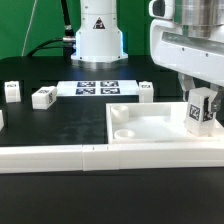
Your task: Assemble one leg
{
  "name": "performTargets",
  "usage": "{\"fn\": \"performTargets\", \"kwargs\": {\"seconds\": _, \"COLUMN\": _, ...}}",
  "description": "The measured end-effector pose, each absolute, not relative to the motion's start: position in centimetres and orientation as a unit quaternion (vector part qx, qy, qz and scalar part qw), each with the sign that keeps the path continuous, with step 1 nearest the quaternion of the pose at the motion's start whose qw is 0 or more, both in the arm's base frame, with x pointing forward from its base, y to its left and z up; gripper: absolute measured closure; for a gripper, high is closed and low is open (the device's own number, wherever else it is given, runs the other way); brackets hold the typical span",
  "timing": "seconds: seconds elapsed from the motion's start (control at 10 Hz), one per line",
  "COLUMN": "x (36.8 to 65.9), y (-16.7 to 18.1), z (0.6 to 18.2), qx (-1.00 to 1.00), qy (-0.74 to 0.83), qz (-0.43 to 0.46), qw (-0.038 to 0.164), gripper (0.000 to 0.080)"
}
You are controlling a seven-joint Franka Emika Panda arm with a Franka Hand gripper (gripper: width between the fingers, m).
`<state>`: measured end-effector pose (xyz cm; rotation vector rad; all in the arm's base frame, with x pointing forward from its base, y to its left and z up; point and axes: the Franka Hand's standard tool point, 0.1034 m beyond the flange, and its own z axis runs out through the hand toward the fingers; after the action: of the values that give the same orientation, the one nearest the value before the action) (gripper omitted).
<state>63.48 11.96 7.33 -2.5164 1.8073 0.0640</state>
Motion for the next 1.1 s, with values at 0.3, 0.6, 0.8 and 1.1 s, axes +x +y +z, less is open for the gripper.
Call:
{"fn": "performTargets", "kwargs": {"seconds": 0.3, "x": 63.5, "y": 12.1, "z": 7.3, "qx": -0.777, "qy": 0.629, "qz": 0.022, "qw": 0.021, "gripper": 0.0507}}
{"fn": "performTargets", "kwargs": {"seconds": 0.6, "x": 63.4, "y": 12.9, "z": 7.2, "qx": -0.809, "qy": 0.587, "qz": 0.016, "qw": 0.025, "gripper": 0.0161}}
{"fn": "performTargets", "kwargs": {"seconds": 0.8, "x": 63.0, "y": 13.4, "z": 7.4, "qx": -0.878, "qy": 0.478, "qz": 0.02, "qw": 0.01, "gripper": 0.0151}}
{"fn": "performTargets", "kwargs": {"seconds": 1.1, "x": 63.2, "y": 13.0, "z": 7.4, "qx": -0.949, "qy": 0.316, "qz": 0.019, "qw": 0.01, "gripper": 0.0151}}
